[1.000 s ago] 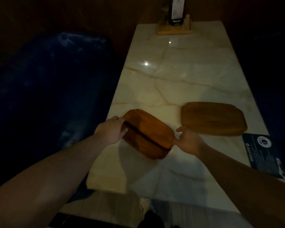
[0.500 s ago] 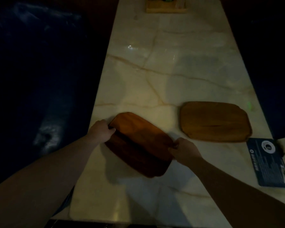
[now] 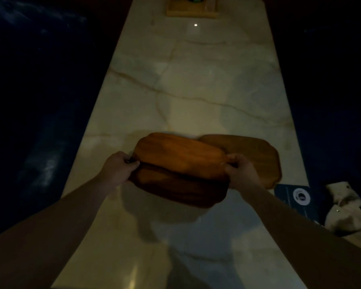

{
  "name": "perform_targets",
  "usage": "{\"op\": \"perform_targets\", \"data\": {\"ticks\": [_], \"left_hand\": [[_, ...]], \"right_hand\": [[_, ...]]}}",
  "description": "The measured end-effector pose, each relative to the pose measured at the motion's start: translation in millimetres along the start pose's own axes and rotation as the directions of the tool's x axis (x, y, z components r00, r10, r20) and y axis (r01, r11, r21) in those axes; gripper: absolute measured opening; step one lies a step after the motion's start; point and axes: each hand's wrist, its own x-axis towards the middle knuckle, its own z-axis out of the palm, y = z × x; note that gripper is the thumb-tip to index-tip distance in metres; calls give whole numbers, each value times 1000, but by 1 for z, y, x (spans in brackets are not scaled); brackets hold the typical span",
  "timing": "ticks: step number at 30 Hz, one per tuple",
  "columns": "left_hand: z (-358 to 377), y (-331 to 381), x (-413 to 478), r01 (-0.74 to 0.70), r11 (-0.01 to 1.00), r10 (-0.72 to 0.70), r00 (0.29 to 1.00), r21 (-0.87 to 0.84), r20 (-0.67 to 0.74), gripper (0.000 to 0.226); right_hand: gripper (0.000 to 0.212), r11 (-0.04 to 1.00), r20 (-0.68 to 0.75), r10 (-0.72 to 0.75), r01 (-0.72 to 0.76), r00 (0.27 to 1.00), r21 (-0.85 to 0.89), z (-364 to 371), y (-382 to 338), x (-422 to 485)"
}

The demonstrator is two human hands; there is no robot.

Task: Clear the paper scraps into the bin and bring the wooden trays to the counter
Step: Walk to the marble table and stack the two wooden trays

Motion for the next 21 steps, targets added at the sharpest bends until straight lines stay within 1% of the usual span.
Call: {"op": "perform_targets", "data": {"ticks": [1,3,6,8,10,12,15,19,21], "left_hand": [[14,10,-2,-8,999,9,1000,-38,11,27],[40,28,-4,-35,995,37,999,-89,19,21],[76,54,-5,-79,994,80,997,-72,7,17],[96,69,-6,-62,992,66,997,-106,27,23],[113,81,-7,-52,994,57,997,-99,45,26],[122,85,-8,-34,992,42,997,-120,64,27],[136,90,-8,13,978,6,996,-210,89,24],[146,96,-10,68,964,-37,992,-256,122,24],[149,100,-11,75,973,-50,992,-220,117,22]], "right_hand": [[21,1000,-20,-9,9,1000,11,-16,1,7],[20,998,-69,-65,63,996,-20,-46,4,21],[15,995,-96,-102,101,990,-21,-85,10,38],[15,997,-104,-79,77,991,-30,-107,15,49],[19,998,-102,-54,51,993,-31,-128,22,60],[24,999,-95,-36,36,995,1,-137,27,67],[26,999,-81,-18,20,997,30,-150,35,76],[20,999,-27,-39,38,999,-32,-162,43,88],[21,996,-16,-57,55,998,-72,-164,47,92]]}}
